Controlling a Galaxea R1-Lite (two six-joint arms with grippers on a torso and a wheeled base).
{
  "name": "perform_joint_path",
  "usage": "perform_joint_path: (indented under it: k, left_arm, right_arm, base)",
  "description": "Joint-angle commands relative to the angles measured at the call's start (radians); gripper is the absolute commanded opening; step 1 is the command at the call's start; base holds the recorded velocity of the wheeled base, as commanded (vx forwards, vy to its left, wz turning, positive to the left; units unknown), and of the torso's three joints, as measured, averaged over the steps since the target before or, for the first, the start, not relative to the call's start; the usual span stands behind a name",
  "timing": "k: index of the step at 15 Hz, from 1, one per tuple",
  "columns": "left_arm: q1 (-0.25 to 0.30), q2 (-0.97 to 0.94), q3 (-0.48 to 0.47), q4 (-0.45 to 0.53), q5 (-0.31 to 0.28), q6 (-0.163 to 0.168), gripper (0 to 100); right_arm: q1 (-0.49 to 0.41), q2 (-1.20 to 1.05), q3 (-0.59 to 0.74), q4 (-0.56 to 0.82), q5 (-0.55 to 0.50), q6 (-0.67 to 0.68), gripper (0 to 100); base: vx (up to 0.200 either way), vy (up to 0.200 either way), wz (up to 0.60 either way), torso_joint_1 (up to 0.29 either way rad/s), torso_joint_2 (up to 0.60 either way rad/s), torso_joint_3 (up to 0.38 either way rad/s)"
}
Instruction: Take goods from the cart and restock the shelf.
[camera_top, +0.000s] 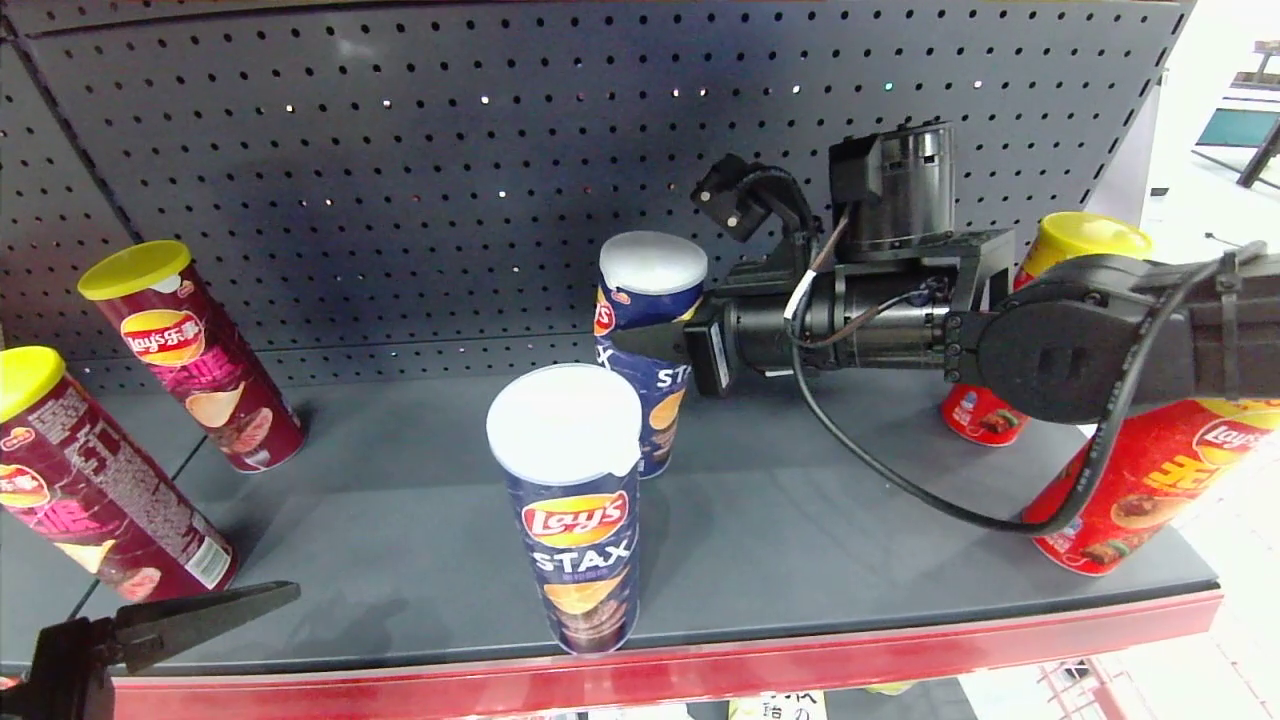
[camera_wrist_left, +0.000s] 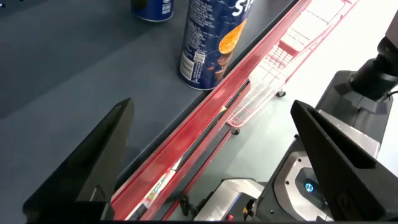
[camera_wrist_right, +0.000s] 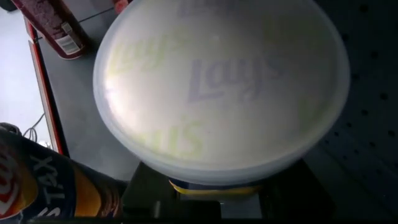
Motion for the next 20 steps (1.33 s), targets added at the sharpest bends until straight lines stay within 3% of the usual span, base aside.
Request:
perform_joint_path:
  k: [1, 2, 3, 9, 11, 13, 20]
  left_arm:
    - [0.000, -0.001, 0.001, -0.001, 0.000, 0.000, 100]
    - [0.000, 0.000, 0.001, -0.001, 0.000, 0.000, 100]
    - [0.000, 0.000, 0.001, 0.000, 0.000, 0.000, 100]
    - [0.000, 0.000, 0.003, 0.000, 0.004, 0.000, 100]
    - [0.000, 0.014, 0.003, 0.006, 0.070, -0.003, 100]
    - [0.000, 0.019, 0.004, 0.020, 0.080, -0.021, 100]
    - [0.000, 0.174, -0.020, 0.019, 0.166, -0.020, 100]
  right_arm:
    - [0.002, -0.003, 0.006, 0.000, 0.000, 0.000, 0]
    - [0.002, -0.006, 0.020, 0.000, 0.000, -0.002, 0]
    - [0.003, -0.009, 0.026, 0.000, 0.000, -0.002, 100]
    - [0.014, -0.076, 0.109, 0.000, -0.020, 0.006, 100]
    - [0.013, -0.174, 0.238, 0.000, -0.043, 0.009, 100]
    - [-0.013, -0.253, 0.342, -0.001, -0.051, 0.007, 100]
    - [-0.052, -0.601, 0.669, -0.041, -0.109, 0.007, 100]
  base:
    - [0.000, 0.000, 0.00, 0.000, 0.00, 0.000]
    - [0.000, 0.000, 0.00, 0.000, 0.00, 0.000]
    - [0.000, 0.000, 0.00, 0.000, 0.00, 0.000]
    - [0.000, 0.000, 0.00, 0.000, 0.00, 0.000]
    - [0.000, 0.000, 0.00, 0.000, 0.00, 0.000]
    - [0.000, 0.000, 0.00, 0.000, 0.00, 0.000]
    - [0.000, 0.000, 0.00, 0.000, 0.00, 0.000]
